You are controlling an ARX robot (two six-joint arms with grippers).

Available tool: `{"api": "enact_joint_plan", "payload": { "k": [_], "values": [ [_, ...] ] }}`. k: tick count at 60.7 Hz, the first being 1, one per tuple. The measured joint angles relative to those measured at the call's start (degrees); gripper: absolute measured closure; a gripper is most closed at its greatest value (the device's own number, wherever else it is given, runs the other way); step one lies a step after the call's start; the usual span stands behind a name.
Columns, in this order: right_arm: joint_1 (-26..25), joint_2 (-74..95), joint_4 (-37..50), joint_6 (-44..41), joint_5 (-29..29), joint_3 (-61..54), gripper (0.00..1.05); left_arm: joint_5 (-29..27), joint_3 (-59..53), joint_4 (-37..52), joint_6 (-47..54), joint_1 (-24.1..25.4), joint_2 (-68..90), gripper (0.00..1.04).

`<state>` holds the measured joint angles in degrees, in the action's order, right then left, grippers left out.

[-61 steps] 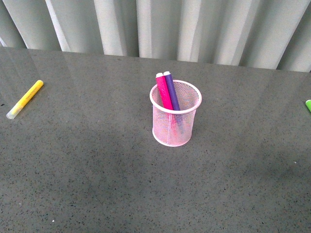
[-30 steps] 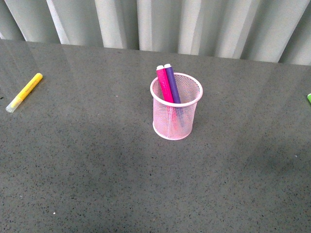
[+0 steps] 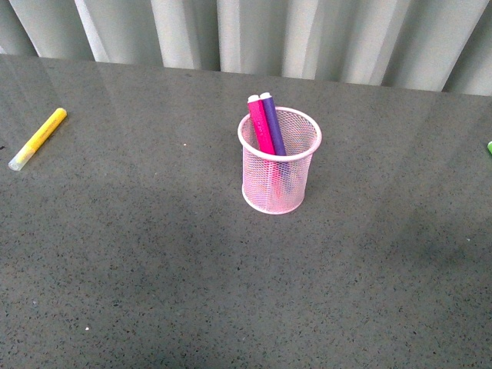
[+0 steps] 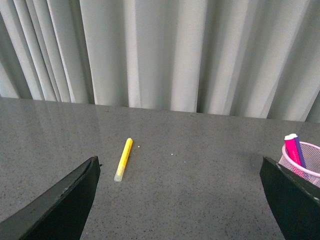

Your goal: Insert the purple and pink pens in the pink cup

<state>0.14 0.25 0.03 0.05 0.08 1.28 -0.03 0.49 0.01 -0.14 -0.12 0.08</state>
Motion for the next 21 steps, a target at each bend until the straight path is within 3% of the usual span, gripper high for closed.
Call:
{"api": "enact_joint_plan", "payload": {
  "k": [21],
  "values": [
    [0.0, 0.0, 0.0, 0.0, 0.0, 0.0, 0.07, 0.0, 0.0, 0.0, 0.0, 0.0, 0.0, 0.07]
  ]
}}
